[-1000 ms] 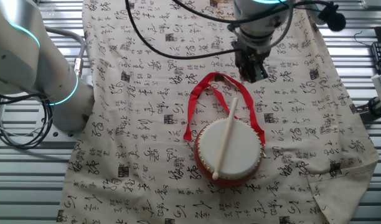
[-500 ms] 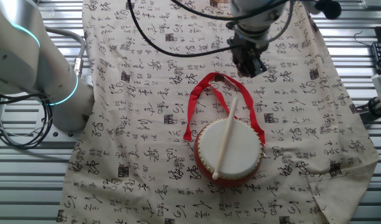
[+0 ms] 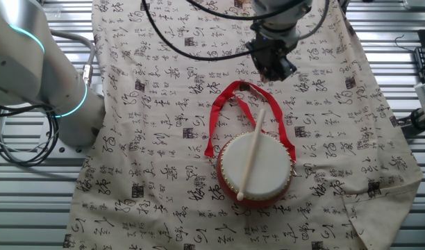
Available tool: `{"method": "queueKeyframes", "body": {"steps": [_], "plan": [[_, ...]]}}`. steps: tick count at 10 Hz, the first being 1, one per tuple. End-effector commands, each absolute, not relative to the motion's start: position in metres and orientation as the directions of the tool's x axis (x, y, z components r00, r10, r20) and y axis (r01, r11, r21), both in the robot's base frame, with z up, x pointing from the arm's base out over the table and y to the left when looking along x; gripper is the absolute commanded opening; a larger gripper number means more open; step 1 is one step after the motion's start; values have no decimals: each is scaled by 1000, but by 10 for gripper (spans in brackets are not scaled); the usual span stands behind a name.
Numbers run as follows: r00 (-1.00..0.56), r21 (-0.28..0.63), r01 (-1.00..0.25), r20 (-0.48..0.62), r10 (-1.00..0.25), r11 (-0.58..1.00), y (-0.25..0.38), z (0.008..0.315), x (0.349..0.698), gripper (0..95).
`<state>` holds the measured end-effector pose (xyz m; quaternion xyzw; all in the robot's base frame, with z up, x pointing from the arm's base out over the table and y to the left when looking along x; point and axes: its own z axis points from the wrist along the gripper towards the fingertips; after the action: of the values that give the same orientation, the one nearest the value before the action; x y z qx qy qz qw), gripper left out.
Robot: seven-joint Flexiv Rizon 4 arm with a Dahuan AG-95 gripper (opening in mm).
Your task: Play the drum
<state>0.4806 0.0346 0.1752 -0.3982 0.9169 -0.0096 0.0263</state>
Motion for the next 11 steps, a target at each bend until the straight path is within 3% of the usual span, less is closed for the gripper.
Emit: {"method": "queueKeyframes", "body": {"steps": [1, 3, 11], "plan": [[-484, -44, -873, -24, -875, 485, 36, 176, 479, 0], [-413, -43, -910, -6, -911, 413, 36, 176, 479, 0], [-419, -58, -906, -6, -908, 419, 35, 175, 477, 0]]}}
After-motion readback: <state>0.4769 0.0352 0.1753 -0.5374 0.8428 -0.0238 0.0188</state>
